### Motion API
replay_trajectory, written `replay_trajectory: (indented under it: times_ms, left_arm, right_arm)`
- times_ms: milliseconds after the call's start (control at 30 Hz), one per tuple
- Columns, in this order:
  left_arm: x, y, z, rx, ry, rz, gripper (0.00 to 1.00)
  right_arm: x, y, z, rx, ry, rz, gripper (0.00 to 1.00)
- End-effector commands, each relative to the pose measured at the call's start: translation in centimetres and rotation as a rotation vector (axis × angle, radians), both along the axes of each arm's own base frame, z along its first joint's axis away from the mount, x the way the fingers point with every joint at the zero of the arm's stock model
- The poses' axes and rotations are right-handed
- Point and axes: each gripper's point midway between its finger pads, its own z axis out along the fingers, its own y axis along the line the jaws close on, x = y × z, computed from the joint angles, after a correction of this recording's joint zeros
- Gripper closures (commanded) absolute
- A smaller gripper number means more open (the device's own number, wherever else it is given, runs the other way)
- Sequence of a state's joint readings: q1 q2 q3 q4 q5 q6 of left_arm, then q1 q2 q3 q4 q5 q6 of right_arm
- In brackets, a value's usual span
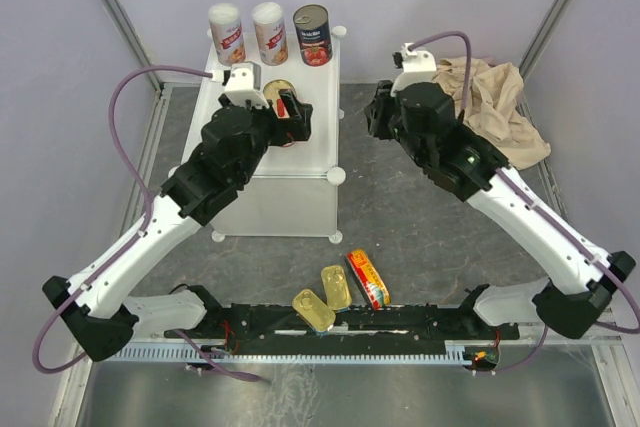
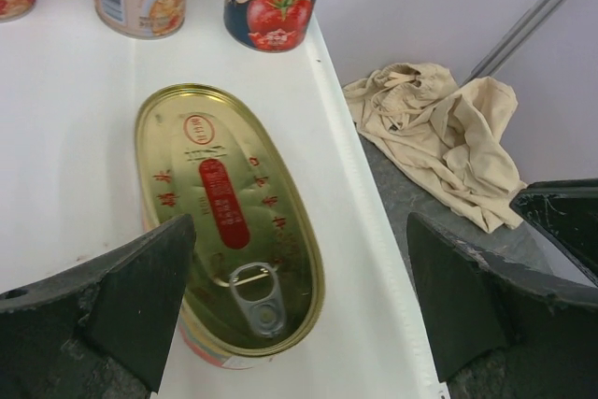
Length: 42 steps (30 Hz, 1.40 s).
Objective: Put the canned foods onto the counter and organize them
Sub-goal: Adjust the canned food at the counter.
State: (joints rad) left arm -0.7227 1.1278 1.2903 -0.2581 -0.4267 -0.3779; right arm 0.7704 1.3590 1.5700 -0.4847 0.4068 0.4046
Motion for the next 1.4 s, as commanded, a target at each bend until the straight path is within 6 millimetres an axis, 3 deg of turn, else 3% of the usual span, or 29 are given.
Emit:
replay_trajectory:
  times_ms: [0,267,533,1367]
  left_arm:
    - [0.0,0.1,2.5,0.063,-0.053,0.059,0.00]
    - [-0.2,1.0,1.8,0.217,-0.038,0.228,0.01]
    - [-0.8,2.5,2.2,0.241,-0.058,0.305,0.01]
    - [-0.5,0.3,-1.0,0.287,-0.016,0.234,0.01]
  right_arm:
    - [-0.7,-2.9,0.7,0.033,-0.034,-0.068,0.64]
    - [-2.4,-5.4,0.0,0.056,-0.038,-0.088,0.63]
    - [-3.1,-6.0,-0.9,0.058,-0.029,-0.084,0.62]
    - [-3.3,-6.2,-2.1,0.058,-0.009,-0.082,0.61]
